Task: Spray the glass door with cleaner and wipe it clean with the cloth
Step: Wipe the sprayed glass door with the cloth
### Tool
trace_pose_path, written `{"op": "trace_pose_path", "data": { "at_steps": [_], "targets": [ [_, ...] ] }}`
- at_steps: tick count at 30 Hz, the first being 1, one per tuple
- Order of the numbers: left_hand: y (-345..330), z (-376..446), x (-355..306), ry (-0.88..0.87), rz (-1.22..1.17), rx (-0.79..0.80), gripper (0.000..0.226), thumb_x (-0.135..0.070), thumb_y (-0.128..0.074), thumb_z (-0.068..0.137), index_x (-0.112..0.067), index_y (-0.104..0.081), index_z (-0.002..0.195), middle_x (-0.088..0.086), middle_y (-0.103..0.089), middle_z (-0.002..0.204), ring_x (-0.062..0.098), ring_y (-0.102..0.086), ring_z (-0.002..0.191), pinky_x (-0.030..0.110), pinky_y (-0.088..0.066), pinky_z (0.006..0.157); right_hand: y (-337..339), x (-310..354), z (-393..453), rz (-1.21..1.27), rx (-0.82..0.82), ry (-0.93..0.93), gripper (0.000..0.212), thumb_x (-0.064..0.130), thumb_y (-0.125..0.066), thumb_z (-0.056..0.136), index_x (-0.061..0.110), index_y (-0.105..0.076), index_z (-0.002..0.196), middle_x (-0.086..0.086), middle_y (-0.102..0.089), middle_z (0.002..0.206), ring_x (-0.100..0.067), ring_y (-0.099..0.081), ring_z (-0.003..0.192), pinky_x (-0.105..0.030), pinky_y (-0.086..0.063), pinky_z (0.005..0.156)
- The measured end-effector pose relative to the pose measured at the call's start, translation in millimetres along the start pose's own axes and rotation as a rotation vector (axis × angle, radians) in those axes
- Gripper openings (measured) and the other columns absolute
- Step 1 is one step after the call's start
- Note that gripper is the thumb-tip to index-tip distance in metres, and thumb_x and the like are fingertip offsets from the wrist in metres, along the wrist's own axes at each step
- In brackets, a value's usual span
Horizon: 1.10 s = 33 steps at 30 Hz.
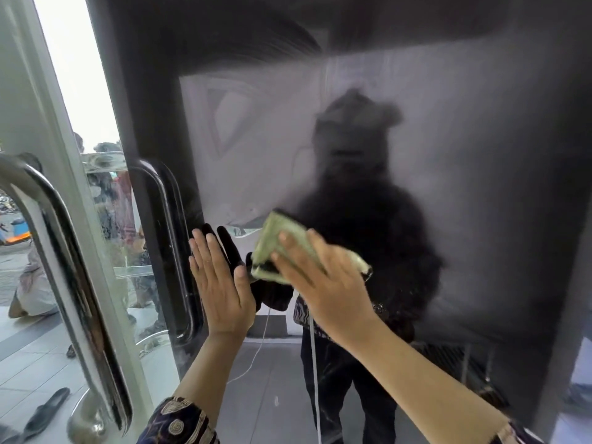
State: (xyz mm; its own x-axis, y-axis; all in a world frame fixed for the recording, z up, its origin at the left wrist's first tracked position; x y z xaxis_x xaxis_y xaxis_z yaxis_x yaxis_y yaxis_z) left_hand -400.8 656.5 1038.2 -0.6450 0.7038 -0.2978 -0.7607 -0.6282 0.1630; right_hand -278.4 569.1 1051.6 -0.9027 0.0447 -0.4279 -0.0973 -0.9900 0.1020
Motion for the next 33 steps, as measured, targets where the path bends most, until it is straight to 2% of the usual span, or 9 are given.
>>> {"op": "trace_pose_path", "data": {
  "at_steps": [2, 4, 8, 11, 15, 18, 22, 27, 33],
  "targets": [
    [4, 0, 1, -0.025, -0.037, 0.003, 0.065, -0.039, -0.01, 0.097, 0.013, -0.011, 0.136, 0.022, -0.006, 0.143, 0.03, -0.004, 0.136, 0.033, 0.002, 0.113, -4, 14, -29, -0.007, 0.097, 0.15, 0.038, 0.01, -0.038, 0.094, 0.021, -0.049, 0.128, 0.002, -0.052, 0.134, -0.026, -0.056, 0.114, -0.034, -0.042, 0.088],
    [7, 0, 1, -0.038, -0.054, 0.012, 0.063, -0.037, -0.012, 0.098, 0.014, -0.012, 0.136, 0.022, -0.005, 0.143, 0.032, -0.003, 0.135, 0.033, 0.003, 0.113, -2, 12, -62, -0.016, 0.17, 0.212, 0.036, 0.01, -0.037, 0.095, 0.02, -0.045, 0.128, 0.002, -0.052, 0.134, -0.025, -0.056, 0.115, -0.034, -0.037, 0.094],
    [7, -1, 0, -0.019, -0.05, 0.031, 0.06, -0.034, -0.016, 0.097, 0.008, -0.005, 0.138, 0.018, 0.0, 0.145, 0.023, 0.004, 0.137, 0.031, 0.007, 0.113, 18, -12, -92, -0.052, 0.207, 0.253, 0.036, 0.007, -0.032, 0.097, 0.02, -0.045, 0.128, 0.003, -0.049, 0.134, -0.024, -0.057, 0.113, -0.032, -0.042, 0.09],
    [6, -1, 0, -0.012, -0.068, 0.058, 0.06, -0.041, -0.012, 0.096, -0.001, 0.001, 0.139, 0.014, 0.004, 0.146, 0.02, 0.007, 0.138, 0.033, 0.008, 0.113, 31, -46, -70, -0.062, 0.088, 0.077, 0.035, 0.004, -0.033, 0.097, 0.018, -0.048, 0.125, -0.002, -0.05, 0.13, -0.028, -0.06, 0.108, -0.034, -0.041, 0.084],
    [9, 3, 1, -0.064, -0.017, 0.056, 0.064, -0.044, -0.011, 0.096, 0.005, -0.006, 0.138, 0.019, -0.004, 0.146, 0.026, 0.001, 0.137, 0.036, 0.005, 0.113, 36, -81, -18, -0.094, -0.082, -0.226, 0.04, -0.005, -0.049, 0.087, 0.012, -0.053, 0.123, -0.012, -0.053, 0.129, -0.037, -0.057, 0.11, -0.041, -0.043, 0.084],
    [10, 10, 3, -0.066, -0.032, 0.034, 0.065, -0.044, -0.01, 0.096, 0.005, -0.006, 0.138, 0.018, -0.006, 0.146, 0.024, 0.001, 0.138, 0.036, 0.006, 0.113, 28, -71, 21, -0.07, -0.117, -0.29, 0.038, -0.002, -0.05, 0.087, 0.011, -0.057, 0.122, -0.017, -0.054, 0.129, -0.041, -0.053, 0.114, -0.046, -0.043, 0.088],
    [12, 13, 12, -0.071, -0.126, 0.029, 0.063, -0.045, -0.012, 0.096, 0.002, -0.008, 0.139, 0.015, -0.008, 0.147, 0.022, -0.002, 0.139, 0.04, -0.002, 0.114, 10, -39, 55, -0.05, -0.091, -0.191, 0.038, 0.005, -0.045, 0.09, 0.017, -0.055, 0.125, -0.009, -0.054, 0.131, -0.035, -0.052, 0.116, -0.04, -0.042, 0.089],
    [13, 15, 24, -0.065, -0.105, 0.042, 0.059, -0.043, -0.01, 0.097, -0.003, -0.008, 0.14, 0.011, -0.01, 0.148, 0.018, -0.002, 0.139, 0.03, 0.003, 0.115, -5, -9, 67, -0.026, -0.044, -0.038, 0.039, 0.007, -0.038, 0.093, 0.021, -0.056, 0.124, -0.002, -0.053, 0.133, -0.03, -0.052, 0.118, -0.038, -0.045, 0.089],
    [16, 19, 36, -0.087, -0.103, 0.064, 0.056, -0.041, -0.009, 0.097, -0.006, -0.011, 0.141, 0.005, -0.011, 0.149, 0.015, -0.003, 0.14, 0.028, 0.001, 0.114, -17, 25, 28, -0.025, 0.204, 0.293, 0.042, 0.018, -0.047, 0.087, 0.027, -0.052, 0.127, 0.005, -0.048, 0.138, -0.025, -0.049, 0.122, -0.035, -0.043, 0.094]
  ]
}}
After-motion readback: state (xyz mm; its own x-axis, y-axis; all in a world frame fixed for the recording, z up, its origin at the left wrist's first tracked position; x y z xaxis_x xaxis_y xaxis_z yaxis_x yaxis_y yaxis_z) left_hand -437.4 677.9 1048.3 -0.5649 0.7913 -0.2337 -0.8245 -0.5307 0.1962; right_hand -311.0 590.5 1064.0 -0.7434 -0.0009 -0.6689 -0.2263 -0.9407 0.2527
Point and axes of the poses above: each hand's wrist, its own z-axis towards the middle knuckle, its own y-axis out of the back of the hand, x = y × z, the point moved 5 cm from there along z, towards the middle knuckle
